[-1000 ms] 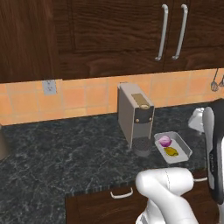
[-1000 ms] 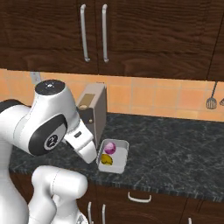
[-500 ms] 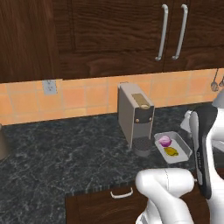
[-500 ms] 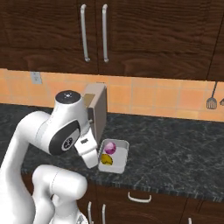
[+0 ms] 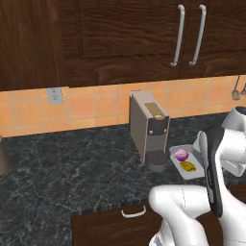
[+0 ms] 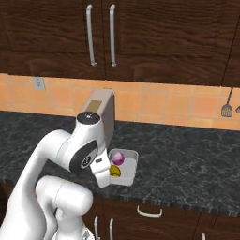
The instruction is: Take the meat container that has the fish and place it on the second highest rack of the freezer. Then take the vegetable container that has the onion and lemon and place it on the highest rack of the freezer.
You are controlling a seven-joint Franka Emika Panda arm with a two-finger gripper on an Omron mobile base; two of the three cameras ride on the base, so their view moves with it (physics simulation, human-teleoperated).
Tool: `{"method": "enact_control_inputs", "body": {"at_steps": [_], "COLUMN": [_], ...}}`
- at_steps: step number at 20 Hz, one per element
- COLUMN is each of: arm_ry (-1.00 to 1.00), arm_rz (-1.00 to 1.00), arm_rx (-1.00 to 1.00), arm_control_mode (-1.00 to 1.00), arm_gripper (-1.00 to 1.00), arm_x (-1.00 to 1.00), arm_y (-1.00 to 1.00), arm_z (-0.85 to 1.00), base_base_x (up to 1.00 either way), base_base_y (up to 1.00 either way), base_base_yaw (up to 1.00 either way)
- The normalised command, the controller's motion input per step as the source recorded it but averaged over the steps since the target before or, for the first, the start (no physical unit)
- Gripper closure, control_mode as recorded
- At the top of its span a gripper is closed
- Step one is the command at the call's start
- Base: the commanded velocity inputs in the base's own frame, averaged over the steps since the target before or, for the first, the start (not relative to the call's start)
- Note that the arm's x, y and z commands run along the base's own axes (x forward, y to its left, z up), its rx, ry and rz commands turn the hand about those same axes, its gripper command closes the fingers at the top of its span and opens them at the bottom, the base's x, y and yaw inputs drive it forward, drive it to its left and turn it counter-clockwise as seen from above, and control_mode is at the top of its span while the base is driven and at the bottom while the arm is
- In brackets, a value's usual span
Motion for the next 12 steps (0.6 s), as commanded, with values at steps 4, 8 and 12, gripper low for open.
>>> {"method": "enact_control_inputs", "body": {"at_steps": [4, 8, 12], "arm_ry": [0.1, 0.05, 0.05], "arm_rz": [-0.05, -0.17, -0.15], "arm_rx": [0.05, 0.0, 0.0], "arm_control_mode": [-1.0, -1.0, -1.0], "arm_gripper": [-1.0, -1.0, -1.0], "arm_x": [0.2, 0.36, 0.4], "arm_y": [-0.13, -0.26, -0.3], "arm_z": [-0.26, -0.28, -0.25], "base_base_x": [0.0, 0.0, 0.0], "base_base_y": [0.0, 0.0, 0.0], "base_base_yaw": [0.0, 0.0, 0.0]}}
